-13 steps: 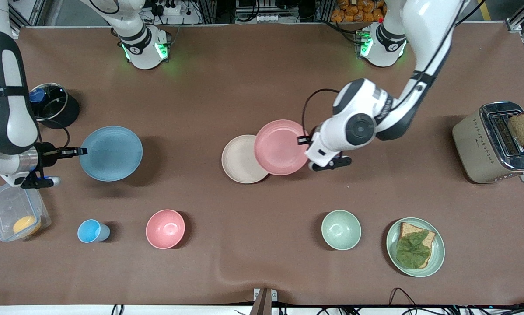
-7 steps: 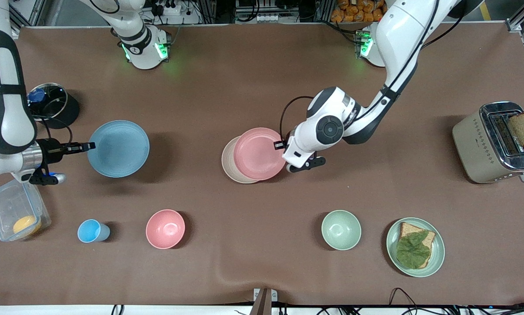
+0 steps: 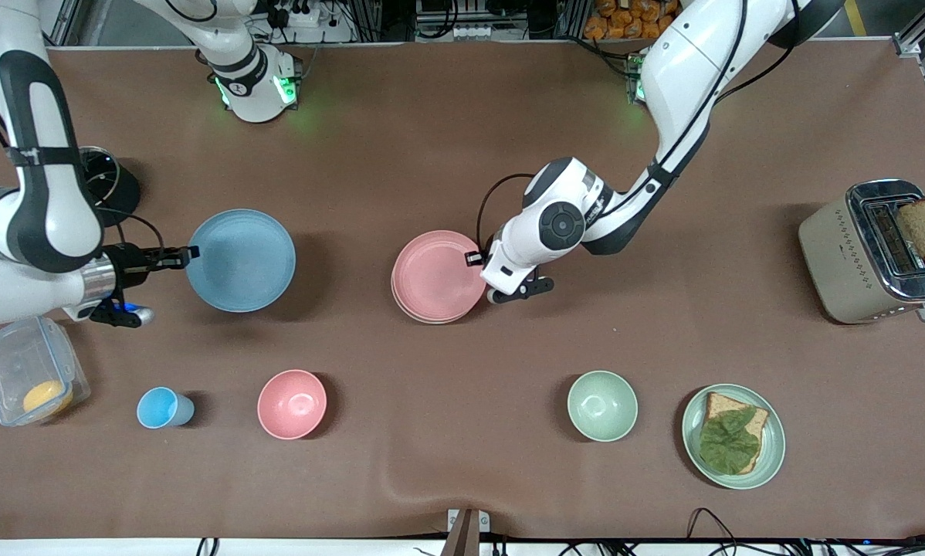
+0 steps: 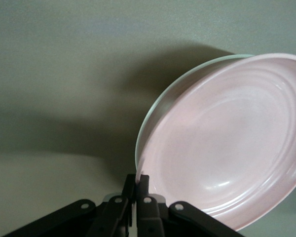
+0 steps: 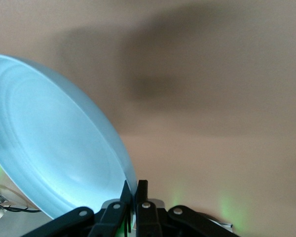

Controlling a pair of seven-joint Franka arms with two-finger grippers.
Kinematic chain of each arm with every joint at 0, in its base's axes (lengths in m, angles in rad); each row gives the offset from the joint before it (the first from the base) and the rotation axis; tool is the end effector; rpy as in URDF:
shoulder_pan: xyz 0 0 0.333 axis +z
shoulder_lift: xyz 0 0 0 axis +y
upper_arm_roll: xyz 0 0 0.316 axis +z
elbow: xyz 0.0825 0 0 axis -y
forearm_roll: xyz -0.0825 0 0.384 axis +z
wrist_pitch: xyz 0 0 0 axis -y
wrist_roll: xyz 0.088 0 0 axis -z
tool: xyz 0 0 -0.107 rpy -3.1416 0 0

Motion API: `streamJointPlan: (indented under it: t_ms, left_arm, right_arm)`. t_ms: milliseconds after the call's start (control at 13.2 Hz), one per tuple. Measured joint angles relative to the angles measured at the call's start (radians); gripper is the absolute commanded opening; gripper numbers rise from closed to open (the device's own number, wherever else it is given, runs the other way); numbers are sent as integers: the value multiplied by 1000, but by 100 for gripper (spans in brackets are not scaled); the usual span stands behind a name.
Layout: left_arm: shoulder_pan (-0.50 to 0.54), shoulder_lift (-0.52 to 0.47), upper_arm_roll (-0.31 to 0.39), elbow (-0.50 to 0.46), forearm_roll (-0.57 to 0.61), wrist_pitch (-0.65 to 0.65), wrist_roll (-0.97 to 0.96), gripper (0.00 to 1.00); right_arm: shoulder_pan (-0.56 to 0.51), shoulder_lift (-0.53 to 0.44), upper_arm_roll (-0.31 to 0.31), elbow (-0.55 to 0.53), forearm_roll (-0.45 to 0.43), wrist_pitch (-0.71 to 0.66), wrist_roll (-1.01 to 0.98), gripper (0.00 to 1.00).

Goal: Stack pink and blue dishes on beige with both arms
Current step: 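Carry the blue plate onto the pink plate with the right gripper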

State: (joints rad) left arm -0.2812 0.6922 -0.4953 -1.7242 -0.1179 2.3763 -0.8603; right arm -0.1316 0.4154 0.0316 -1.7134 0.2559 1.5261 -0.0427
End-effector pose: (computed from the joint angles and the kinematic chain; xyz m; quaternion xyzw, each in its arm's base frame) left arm 0.5039 -0.4482 0.2277 0.9719 0.1335 -0.1316 0.1426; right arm 0.5860 -0.0320 0.3210 -0.9450 0.0589 0.2843 0.1505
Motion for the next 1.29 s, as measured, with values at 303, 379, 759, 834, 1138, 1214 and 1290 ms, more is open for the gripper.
streamJointPlan:
  t_ms: [303,379,759,834,1138,1214,1290]
  left_arm:
    - [0,12,1,1,0,13,0,0]
    - [0,17,2,2,0,19,0,0]
    - [-12,36,2,3,0,41,0,0]
    - [-14,40,2,3,0,49,0,0]
    - [-15,51,3,3,0,58,0,100]
    - [-15,52,4,4,0,58,0,100]
    - [-16,52,4,6,0,59,0,100]
  right_arm:
    - [34,-5,0,-16,62,-1,65,0]
    - [53,-5,0,-18,75,4,93,0]
    - [112,-11,1,-47,125,39,153,0]
    - [118,-18,1,-69,143,65,153,0]
    - [213,-53,2,-156,187,177,243,0]
    - [241,-59,2,-164,192,191,274,0]
    - [260,-65,2,-168,193,198,294,0]
